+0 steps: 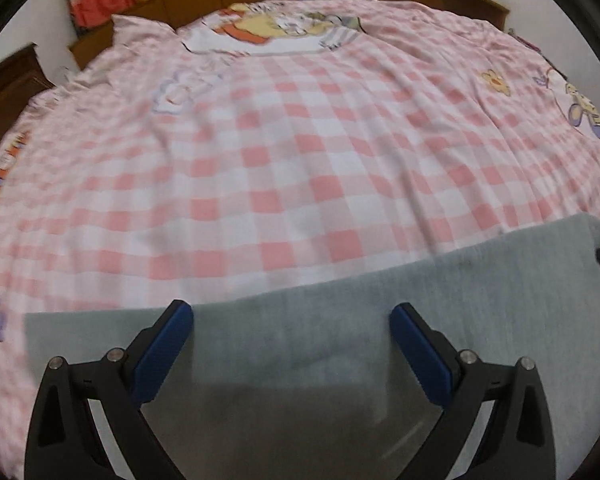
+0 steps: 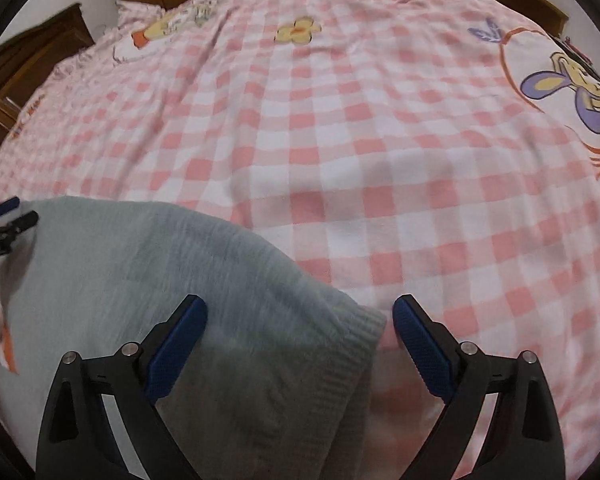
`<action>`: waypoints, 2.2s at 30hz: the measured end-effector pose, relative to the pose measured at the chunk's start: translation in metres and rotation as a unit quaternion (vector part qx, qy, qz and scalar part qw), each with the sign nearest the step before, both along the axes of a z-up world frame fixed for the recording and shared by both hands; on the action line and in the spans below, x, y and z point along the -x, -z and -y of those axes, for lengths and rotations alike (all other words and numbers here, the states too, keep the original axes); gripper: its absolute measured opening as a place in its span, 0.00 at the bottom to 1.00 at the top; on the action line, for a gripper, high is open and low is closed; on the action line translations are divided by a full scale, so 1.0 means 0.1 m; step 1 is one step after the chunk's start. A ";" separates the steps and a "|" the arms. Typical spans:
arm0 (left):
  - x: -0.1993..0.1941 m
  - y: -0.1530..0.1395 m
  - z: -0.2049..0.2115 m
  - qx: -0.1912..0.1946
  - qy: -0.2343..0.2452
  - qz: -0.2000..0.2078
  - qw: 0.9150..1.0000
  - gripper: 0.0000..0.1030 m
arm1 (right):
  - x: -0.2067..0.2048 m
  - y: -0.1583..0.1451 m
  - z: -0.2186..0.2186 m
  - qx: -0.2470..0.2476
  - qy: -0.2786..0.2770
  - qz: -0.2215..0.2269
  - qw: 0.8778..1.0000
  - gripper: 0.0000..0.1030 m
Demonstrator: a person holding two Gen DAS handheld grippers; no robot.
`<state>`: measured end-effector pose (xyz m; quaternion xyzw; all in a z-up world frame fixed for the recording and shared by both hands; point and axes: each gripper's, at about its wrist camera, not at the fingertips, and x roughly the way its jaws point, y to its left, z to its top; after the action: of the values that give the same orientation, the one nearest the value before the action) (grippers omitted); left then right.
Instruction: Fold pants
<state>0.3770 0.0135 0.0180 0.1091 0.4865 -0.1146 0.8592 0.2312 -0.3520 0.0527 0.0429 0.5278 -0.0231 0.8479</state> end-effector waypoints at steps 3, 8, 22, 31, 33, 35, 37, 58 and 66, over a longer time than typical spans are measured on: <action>-0.04 0.10 -0.03 0.047 0.000 -0.023 0.999 0.96 | -0.03 0.06 0.01 -0.006 -0.004 0.002 1.000 0.94; -0.06 0.18 0.02 0.047 -0.021 -0.017 0.999 0.83 | -0.01 0.07 0.02 -0.002 -0.009 0.006 1.000 0.94; 0.14 -0.16 -0.04 0.095 -0.002 -0.002 0.995 0.07 | -0.05 -0.08 -0.29 0.002 -0.029 0.029 0.999 0.29; 0.54 -0.52 -0.11 0.110 0.009 0.025 0.994 0.06 | 0.19 -0.35 -0.30 -0.025 -0.057 0.083 0.995 0.25; 0.67 -0.62 -0.14 0.114 0.012 0.035 0.993 0.06 | 0.26 -0.44 -0.29 -0.026 -0.062 0.096 0.993 0.25; 0.81 -0.73 -0.18 0.124 0.010 0.042 0.991 0.06 | 0.34 -0.54 -0.28 -0.029 -0.068 0.112 0.991 0.25; 0.92 -0.85 -0.23 0.140 0.006 0.048 0.989 0.06 | 0.42 -0.62 -0.27 -0.036 -0.071 0.123 0.989 0.25; 2.86 -1.41 -0.45 0.174 -0.013 0.080 0.981 0.06 | 1.70 -1.11 -0.44 -0.019 -0.138 0.158 0.978 0.25; 3.47 -1.01 -0.38 0.183 -0.009 0.036 0.982 0.06 | 2.12 -0.86 -0.46 0.007 -0.152 0.122 0.981 0.25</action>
<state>0.0304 0.0518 0.1191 -0.0506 0.4272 -0.1899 0.8826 0.0190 -0.3056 0.1383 -0.0407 0.4208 0.1077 0.8998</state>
